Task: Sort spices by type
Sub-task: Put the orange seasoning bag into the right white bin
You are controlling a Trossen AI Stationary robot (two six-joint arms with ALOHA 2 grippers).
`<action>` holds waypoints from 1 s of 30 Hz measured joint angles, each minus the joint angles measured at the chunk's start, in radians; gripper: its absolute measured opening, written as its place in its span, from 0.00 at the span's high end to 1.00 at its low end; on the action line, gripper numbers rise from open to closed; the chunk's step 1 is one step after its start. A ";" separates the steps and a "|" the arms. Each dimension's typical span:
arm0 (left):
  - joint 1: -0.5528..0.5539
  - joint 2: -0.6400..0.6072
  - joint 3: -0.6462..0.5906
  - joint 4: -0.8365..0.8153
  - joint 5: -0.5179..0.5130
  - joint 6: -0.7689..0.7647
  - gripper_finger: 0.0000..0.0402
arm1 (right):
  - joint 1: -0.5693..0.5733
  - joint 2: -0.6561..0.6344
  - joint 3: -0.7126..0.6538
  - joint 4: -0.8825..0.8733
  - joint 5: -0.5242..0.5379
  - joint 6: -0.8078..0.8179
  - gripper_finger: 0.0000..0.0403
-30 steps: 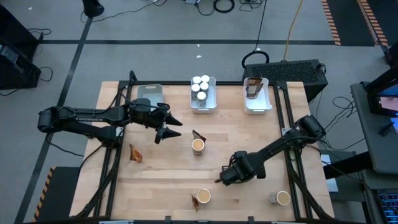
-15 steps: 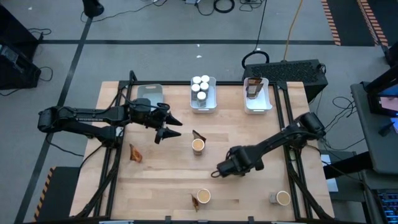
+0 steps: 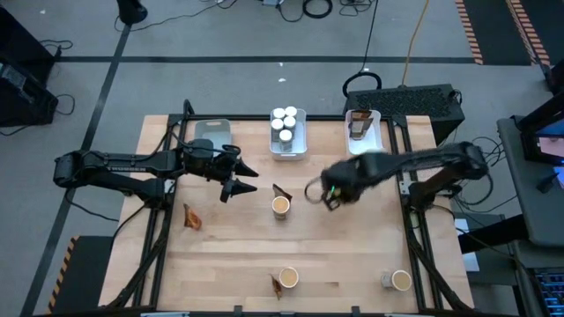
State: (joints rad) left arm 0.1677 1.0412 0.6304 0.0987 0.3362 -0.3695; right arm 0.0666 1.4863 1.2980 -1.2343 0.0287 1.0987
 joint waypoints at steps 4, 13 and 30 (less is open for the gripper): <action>0.000 0.000 0.000 -0.001 -0.027 -0.037 0.27 | -0.147 -0.082 0.000 0.004 0.061 -0.328 0.97; 0.000 0.000 0.000 0.009 -0.153 -0.179 0.27 | -0.496 -0.140 0.001 0.038 0.131 -0.962 0.97; 0.000 0.000 0.000 0.020 -0.330 -0.229 0.27 | -0.776 -0.007 0.001 0.100 0.234 -1.756 0.97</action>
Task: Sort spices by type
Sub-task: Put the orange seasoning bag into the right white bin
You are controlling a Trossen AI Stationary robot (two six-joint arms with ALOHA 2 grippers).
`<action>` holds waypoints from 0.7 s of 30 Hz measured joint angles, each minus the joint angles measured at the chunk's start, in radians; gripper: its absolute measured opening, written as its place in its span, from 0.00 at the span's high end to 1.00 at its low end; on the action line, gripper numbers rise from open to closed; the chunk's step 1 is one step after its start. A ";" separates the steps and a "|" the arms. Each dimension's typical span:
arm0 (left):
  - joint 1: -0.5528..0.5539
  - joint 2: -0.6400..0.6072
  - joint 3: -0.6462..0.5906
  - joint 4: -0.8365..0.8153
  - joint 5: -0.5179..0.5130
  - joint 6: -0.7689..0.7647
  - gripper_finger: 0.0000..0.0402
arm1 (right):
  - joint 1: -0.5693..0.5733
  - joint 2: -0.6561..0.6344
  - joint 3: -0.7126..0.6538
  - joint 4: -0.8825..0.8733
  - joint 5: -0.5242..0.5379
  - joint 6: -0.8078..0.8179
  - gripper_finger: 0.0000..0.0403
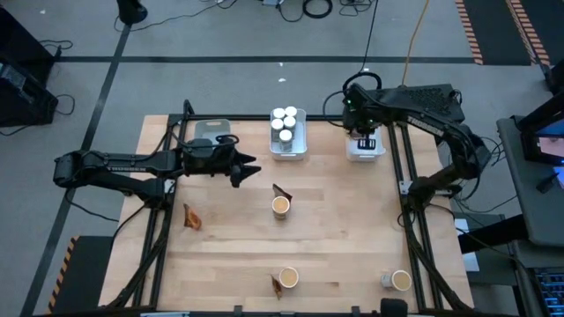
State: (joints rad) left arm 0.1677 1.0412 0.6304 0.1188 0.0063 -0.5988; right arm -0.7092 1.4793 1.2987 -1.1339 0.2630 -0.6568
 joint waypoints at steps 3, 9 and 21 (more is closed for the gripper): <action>0.000 0.000 0.000 0.000 -0.011 -0.023 0.27 | -0.019 0.047 0.000 -0.016 -0.001 -0.040 0.97; 0.000 0.000 0.000 0.000 -0.016 -0.025 0.27 | -0.045 0.119 0.000 -0.035 -0.004 -0.087 0.97; 0.000 0.000 0.000 -0.001 -0.016 -0.025 0.27 | -0.103 0.275 0.000 -0.031 -0.058 -0.092 0.97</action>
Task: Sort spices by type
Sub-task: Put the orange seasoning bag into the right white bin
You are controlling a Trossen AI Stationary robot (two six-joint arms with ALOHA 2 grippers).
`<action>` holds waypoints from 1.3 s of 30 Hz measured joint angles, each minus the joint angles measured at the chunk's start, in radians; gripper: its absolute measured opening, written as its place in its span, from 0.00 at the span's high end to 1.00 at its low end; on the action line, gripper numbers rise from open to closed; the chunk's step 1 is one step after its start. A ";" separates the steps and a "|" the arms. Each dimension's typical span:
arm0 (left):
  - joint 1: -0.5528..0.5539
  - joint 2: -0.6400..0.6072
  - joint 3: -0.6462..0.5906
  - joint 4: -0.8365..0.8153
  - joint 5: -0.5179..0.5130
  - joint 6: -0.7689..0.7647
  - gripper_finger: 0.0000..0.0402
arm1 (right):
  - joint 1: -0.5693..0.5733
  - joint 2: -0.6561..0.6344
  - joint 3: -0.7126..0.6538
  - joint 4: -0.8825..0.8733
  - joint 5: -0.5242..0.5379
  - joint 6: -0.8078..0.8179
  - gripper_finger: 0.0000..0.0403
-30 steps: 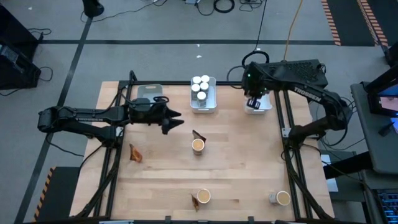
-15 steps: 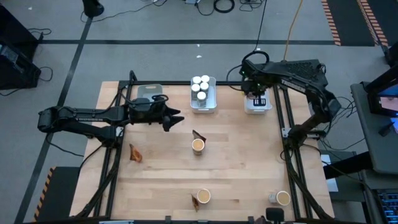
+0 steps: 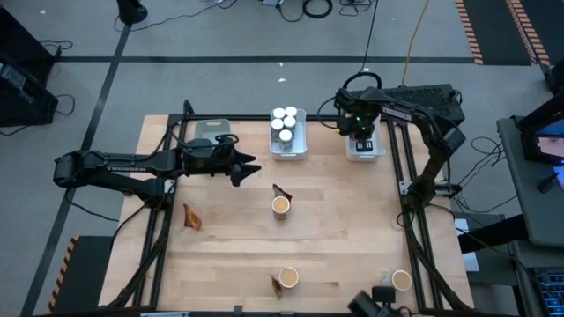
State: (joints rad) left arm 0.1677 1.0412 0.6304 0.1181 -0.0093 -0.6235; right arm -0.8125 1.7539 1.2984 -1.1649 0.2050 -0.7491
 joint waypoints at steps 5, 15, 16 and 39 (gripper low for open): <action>0.000 0.000 0.000 -0.002 0.000 0.000 0.27 | -0.029 0.023 0.000 0.019 -0.038 -0.005 0.97; 0.000 0.000 0.000 -0.003 0.000 0.000 0.27 | -0.051 0.027 0.000 0.052 -0.079 -0.008 0.94; 0.000 0.000 0.000 -0.003 0.000 0.000 0.27 | -0.051 0.027 0.000 0.052 -0.080 -0.010 0.93; 0.000 0.000 0.000 -0.003 0.000 0.001 0.27 | -0.049 0.025 0.000 0.022 -0.048 -0.022 0.72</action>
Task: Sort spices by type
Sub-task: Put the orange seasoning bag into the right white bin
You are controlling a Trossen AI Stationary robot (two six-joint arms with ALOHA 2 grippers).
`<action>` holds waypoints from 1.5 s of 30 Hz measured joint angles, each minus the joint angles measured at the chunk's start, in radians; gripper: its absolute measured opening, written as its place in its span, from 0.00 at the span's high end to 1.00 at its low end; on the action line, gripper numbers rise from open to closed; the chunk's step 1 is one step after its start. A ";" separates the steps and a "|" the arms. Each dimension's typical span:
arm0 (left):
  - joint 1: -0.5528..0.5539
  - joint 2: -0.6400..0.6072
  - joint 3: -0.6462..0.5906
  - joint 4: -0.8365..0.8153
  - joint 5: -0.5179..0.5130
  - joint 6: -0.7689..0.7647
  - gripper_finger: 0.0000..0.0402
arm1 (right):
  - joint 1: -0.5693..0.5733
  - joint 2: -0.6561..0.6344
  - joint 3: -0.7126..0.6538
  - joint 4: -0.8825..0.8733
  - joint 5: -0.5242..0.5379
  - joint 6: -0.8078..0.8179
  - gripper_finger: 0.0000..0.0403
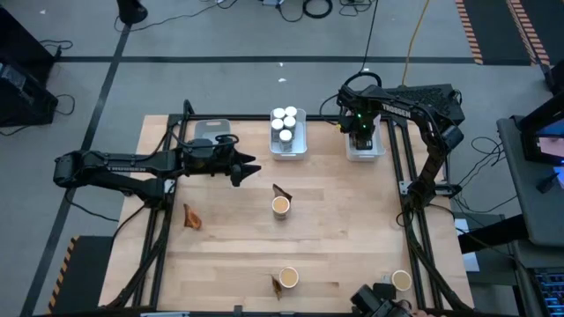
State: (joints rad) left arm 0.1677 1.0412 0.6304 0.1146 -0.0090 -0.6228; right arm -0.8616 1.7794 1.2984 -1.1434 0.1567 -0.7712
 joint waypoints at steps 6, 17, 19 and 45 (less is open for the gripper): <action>0.000 0.000 0.000 0.000 0.000 0.001 0.27 | 0.002 -0.011 0.000 -0.049 0.035 0.000 0.71; 0.000 0.000 0.000 0.000 0.000 0.002 0.27 | 0.014 -0.107 0.106 -0.044 0.035 0.026 0.71; 0.000 0.000 0.000 0.000 0.000 0.002 0.27 | 0.014 -0.125 0.158 -0.048 0.034 0.042 0.71; -0.030 0.000 0.000 0.001 0.034 0.010 0.27 | 0.545 -0.152 0.428 0.128 -0.396 0.737 0.71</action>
State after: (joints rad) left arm 0.1375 1.0412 0.6304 0.1152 0.0246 -0.6132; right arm -0.3161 1.6276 1.7267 -1.0156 -0.2391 -0.0342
